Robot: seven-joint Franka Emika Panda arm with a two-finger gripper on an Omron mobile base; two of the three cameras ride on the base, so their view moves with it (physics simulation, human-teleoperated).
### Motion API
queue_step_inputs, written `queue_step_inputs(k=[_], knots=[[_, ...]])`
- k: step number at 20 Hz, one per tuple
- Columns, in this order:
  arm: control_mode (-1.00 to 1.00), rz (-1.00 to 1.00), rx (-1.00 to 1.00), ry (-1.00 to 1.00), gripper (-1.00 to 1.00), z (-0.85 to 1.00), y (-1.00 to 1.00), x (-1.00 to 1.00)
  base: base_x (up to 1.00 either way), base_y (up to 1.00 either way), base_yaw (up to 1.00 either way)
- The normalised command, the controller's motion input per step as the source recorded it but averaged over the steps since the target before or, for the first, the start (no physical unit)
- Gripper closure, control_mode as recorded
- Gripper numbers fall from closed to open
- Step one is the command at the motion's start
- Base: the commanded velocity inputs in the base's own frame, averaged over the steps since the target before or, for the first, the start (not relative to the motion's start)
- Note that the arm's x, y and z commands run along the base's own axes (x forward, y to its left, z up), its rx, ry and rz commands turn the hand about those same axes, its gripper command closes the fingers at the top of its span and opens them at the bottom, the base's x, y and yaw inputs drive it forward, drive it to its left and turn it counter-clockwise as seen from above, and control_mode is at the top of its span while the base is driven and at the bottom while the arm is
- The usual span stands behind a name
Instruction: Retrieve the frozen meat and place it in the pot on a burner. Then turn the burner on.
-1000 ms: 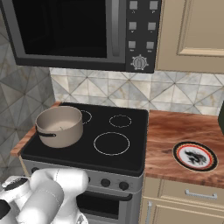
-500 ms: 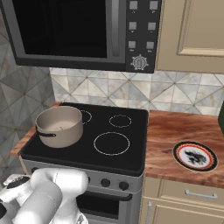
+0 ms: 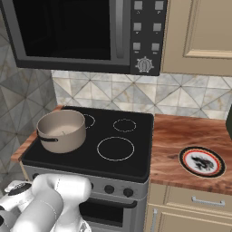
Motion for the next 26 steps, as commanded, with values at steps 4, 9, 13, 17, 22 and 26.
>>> queue_step_inputs(k=[4, 9, 13, 17, 22, 26], knots=[[-1.0, -0.03, 0.0, 0.0, -1.0, -0.05, 0.06, 0.06, 0.0, 0.0, 0.0], [-1.0, -0.04, 0.0, 0.0, -1.0, 0.0, 0.01, 0.12, 0.0, 0.0, 0.0], [-1.0, -0.02, 0.0, 0.0, -1.0, 0.0, 0.0, 0.12, 0.0, 0.0, 0.0], [-1.0, -0.02, 0.0, 0.0, -1.0, 0.0, 0.0, 0.13, 0.0, 0.0, 0.0], [-1.0, -0.03, 0.0, -0.01, -1.0, 0.0, 0.01, 0.11, 0.0, 0.0, 0.0], [-1.0, -0.01, 0.0, -0.01, -1.0, 0.0, 0.06, 0.01, 0.0, 0.0, 0.0]])
